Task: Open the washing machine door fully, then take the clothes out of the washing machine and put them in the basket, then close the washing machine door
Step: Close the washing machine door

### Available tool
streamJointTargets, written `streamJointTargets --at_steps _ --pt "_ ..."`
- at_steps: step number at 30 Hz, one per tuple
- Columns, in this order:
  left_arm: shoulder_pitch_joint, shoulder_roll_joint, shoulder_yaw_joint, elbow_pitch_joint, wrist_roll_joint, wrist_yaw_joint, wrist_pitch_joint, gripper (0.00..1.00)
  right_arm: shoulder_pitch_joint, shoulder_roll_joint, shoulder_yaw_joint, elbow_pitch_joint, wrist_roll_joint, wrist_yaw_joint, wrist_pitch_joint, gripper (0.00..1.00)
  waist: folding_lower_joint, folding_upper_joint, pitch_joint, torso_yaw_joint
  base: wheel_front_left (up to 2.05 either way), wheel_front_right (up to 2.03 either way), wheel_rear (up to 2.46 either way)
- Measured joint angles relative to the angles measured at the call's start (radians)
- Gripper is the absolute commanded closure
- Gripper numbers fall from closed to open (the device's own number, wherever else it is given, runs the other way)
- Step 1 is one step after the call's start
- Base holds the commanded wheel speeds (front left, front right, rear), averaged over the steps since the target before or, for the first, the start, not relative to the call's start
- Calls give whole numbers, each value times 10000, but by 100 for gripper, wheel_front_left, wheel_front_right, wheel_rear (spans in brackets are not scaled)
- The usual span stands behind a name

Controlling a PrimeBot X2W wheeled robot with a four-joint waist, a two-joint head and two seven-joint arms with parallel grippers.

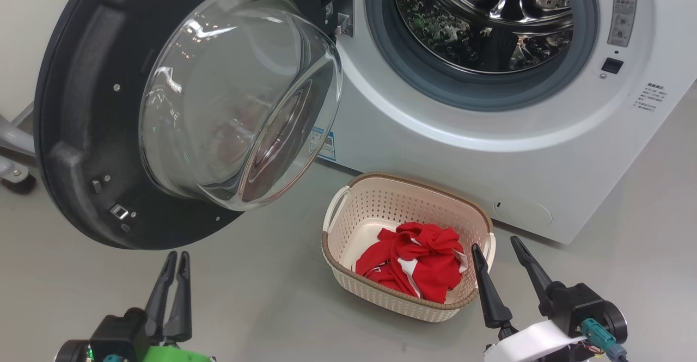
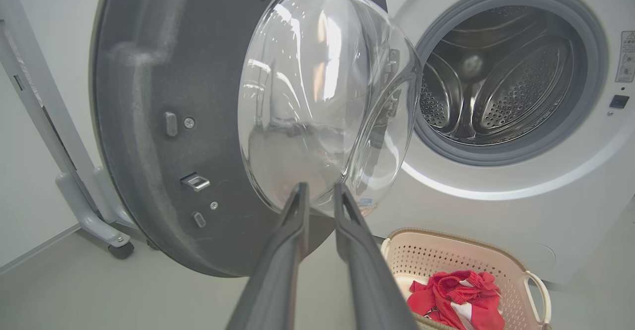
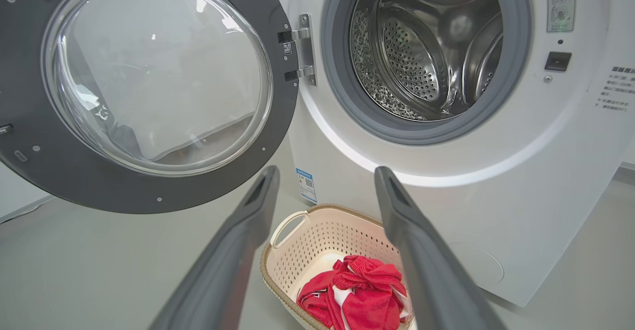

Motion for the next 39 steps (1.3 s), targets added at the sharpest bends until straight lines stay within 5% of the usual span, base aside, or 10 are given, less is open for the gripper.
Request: streamJointTargets --at_steps 11,20,26,39 --pt "-4 -324 -23 -443 -1108 -608 -117 100 -39 0 -15 44 0 0 0 0 0 0 39 27 0 0 0" --pt "-35 -796 460 -1657 -5837 -2027 -205 100 -101 -2 -10 54 -15 0 0 0 0 0 56 32 0 0 0" --pt "-142 -788 1122 -2458 -8876 -2059 -219 100 -158 -2 -31 63 -15 0 0 0 0 1 70 25 0 0 0" --pt "-804 -545 3735 -2989 -10851 -2130 -307 100 -178 -4 -59 98 -38 4 0 0 0 0 84 108 0 0 0"
